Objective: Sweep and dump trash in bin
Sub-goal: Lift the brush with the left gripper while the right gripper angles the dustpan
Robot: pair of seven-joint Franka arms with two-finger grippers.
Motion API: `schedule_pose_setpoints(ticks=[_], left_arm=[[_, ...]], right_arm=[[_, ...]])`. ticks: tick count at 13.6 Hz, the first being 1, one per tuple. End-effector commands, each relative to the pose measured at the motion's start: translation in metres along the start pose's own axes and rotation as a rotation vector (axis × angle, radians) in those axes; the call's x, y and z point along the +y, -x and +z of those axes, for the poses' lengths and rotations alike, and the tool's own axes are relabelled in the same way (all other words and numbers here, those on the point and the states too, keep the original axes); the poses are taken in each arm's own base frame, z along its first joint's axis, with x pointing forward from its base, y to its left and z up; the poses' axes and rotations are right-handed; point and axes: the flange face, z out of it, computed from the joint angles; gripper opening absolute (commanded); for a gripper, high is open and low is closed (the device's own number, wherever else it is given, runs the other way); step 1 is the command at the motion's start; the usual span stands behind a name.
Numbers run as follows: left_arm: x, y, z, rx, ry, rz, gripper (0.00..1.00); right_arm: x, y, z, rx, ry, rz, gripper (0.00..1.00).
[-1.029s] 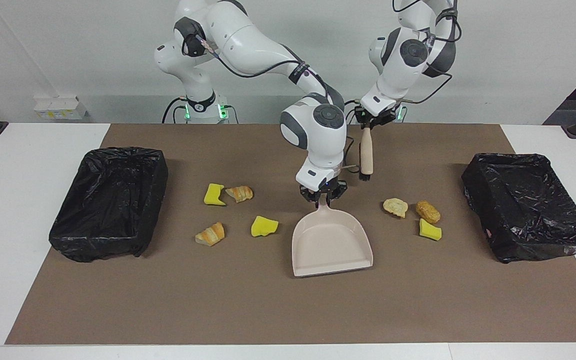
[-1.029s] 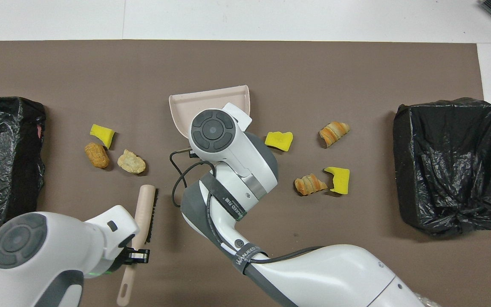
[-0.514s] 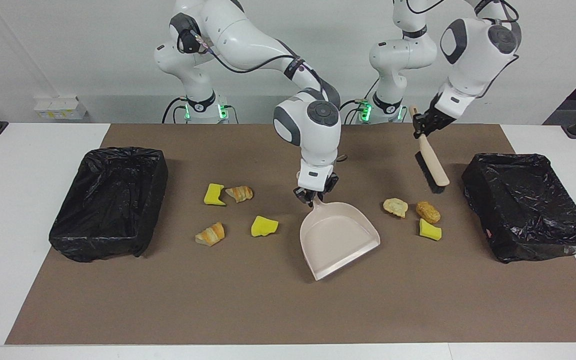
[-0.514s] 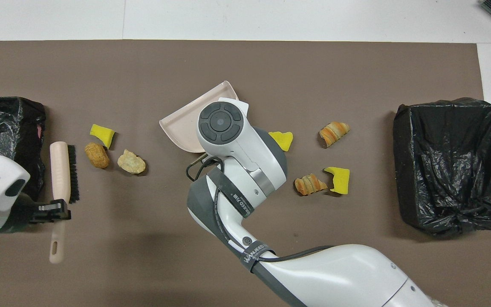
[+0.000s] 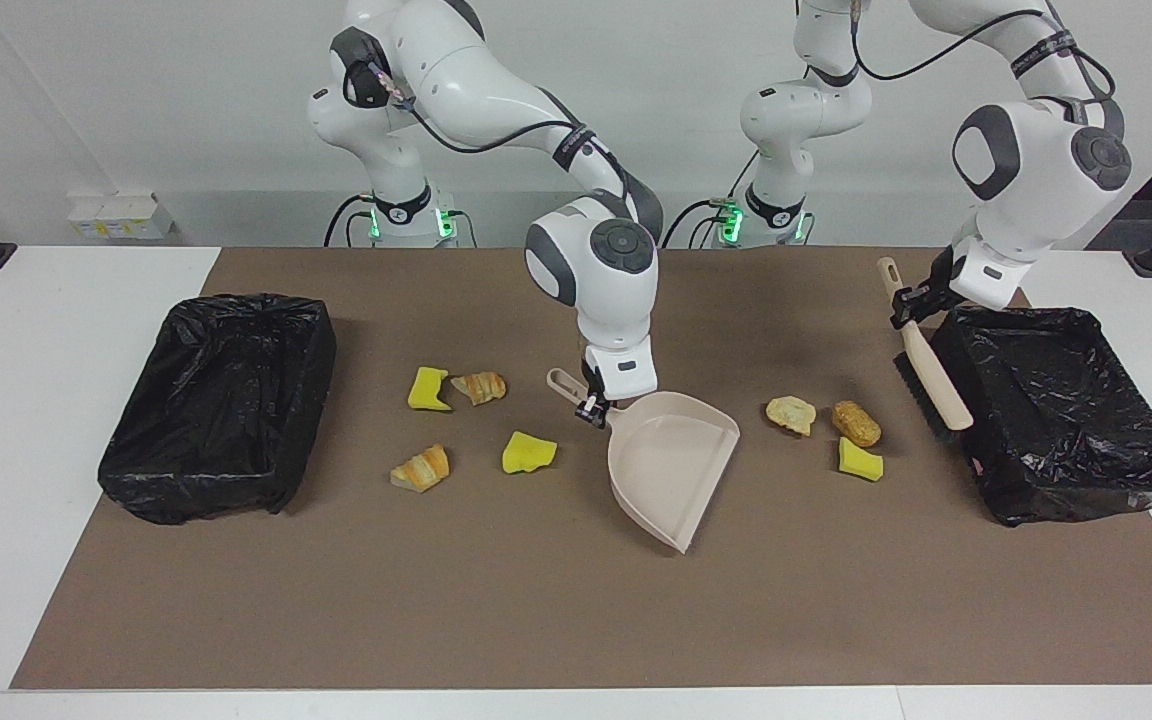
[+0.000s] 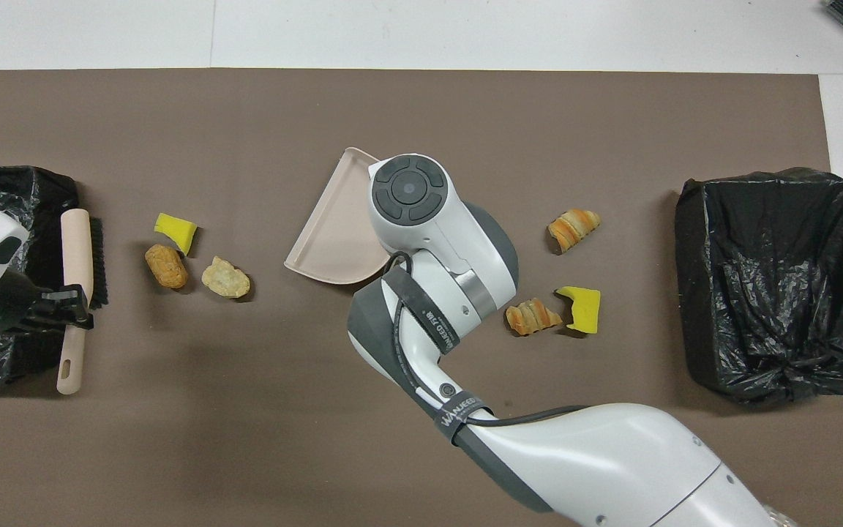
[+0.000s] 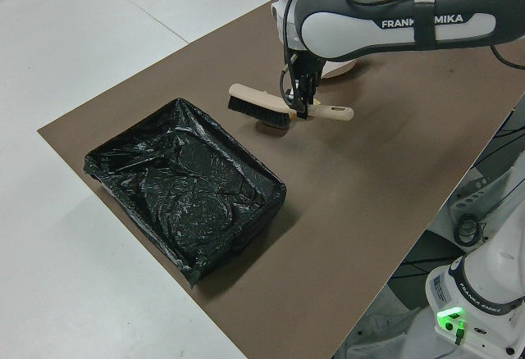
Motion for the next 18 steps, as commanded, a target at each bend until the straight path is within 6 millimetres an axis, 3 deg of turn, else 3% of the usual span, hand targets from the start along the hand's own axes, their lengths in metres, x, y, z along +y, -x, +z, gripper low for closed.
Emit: schedule_pose_setpoints(ticks=[1, 4, 9, 11, 14, 18], left_arm=[[0.004, -0.005, 0.024, 0.016, -0.015, 0.036, 0.0], [0.006, -0.001, 0.042, 0.011, -0.018, 0.043, 0.0], [0.026, 0.011, 0.071, 0.006, -0.023, 0.073, 0.0], [0.044, 0.017, 0.081, -0.002, -0.025, 0.102, 0.0], [0.082, 0.032, 0.088, -0.022, 0.021, 0.112, 0.0], [0.163, 0.061, 0.101, -0.044, 0.076, 0.076, 0.0]], right_arm=[[0.015, 0.015, -0.002, -0.001, 0.016, -0.24, 0.0], [0.027, 0.023, 0.003, -0.008, 0.011, -0.483, 0.0], [0.016, 0.017, 0.023, -0.029, -0.016, -0.493, 0.0], [0.013, 0.017, 0.026, -0.041, -0.02, -0.454, 0.0], [0.012, 0.016, 0.026, -0.039, -0.021, -0.411, 0.0], [0.011, 0.013, 0.03, -0.026, -0.031, -0.336, 0.0]])
